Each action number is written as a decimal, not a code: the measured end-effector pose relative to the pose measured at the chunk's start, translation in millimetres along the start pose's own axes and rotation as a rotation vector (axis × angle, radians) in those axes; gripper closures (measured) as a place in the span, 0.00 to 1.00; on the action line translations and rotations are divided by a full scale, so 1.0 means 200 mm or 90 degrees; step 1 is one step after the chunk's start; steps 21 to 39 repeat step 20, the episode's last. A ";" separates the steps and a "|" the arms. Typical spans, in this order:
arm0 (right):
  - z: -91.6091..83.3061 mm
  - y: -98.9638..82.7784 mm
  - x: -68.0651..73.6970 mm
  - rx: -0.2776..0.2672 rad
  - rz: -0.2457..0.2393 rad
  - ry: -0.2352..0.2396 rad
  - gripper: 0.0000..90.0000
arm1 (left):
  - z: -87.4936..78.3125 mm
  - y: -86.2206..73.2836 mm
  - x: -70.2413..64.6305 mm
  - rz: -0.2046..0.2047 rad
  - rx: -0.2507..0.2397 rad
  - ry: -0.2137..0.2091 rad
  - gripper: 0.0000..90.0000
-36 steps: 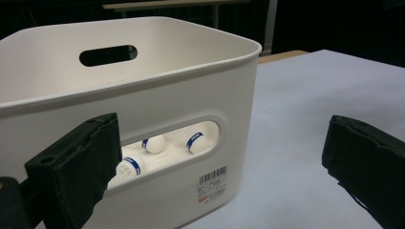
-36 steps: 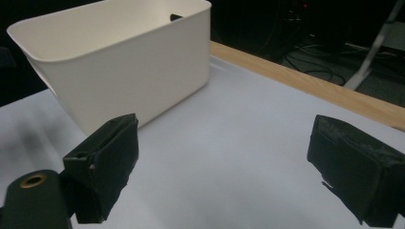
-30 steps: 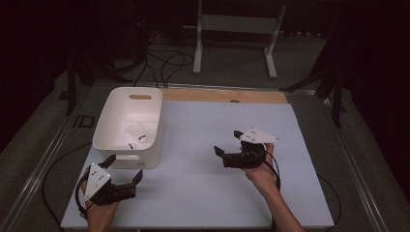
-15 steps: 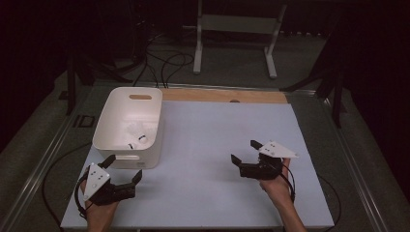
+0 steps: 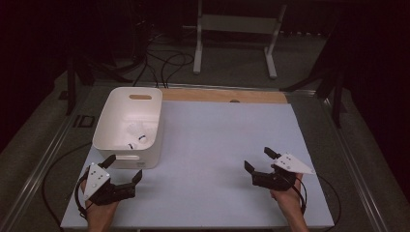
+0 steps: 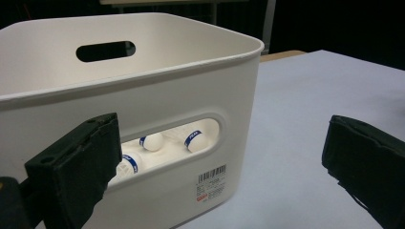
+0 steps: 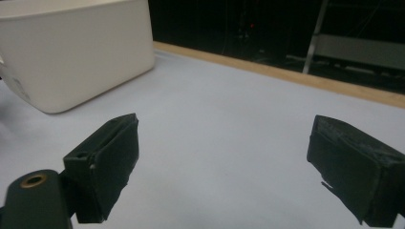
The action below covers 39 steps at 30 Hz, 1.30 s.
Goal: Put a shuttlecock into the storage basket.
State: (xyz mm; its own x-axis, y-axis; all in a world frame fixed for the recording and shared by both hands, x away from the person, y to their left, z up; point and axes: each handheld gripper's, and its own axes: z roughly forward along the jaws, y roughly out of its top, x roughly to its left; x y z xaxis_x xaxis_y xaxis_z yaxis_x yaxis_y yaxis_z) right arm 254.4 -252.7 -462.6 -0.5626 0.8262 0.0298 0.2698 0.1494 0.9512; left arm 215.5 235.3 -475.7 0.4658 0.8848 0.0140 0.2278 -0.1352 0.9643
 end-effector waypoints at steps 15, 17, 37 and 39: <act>-0.08 -0.04 -0.01 -0.035 0.010 -0.003 0.11 | 0.01 -0.01 -0.01 0.001 0.008 -0.002 0.00; -0.08 -0.05 0.00 -0.035 0.007 -0.003 0.11 | 0.01 -0.01 -0.01 0.000 0.008 -0.001 0.00; -0.07 -0.06 0.00 -0.032 0.006 -0.003 0.11 | 0.01 -0.01 0.00 -0.001 0.007 -0.001 0.00; -0.07 -0.06 0.00 -0.032 0.006 -0.003 0.11 | 0.01 -0.01 0.00 -0.001 0.007 -0.001 0.00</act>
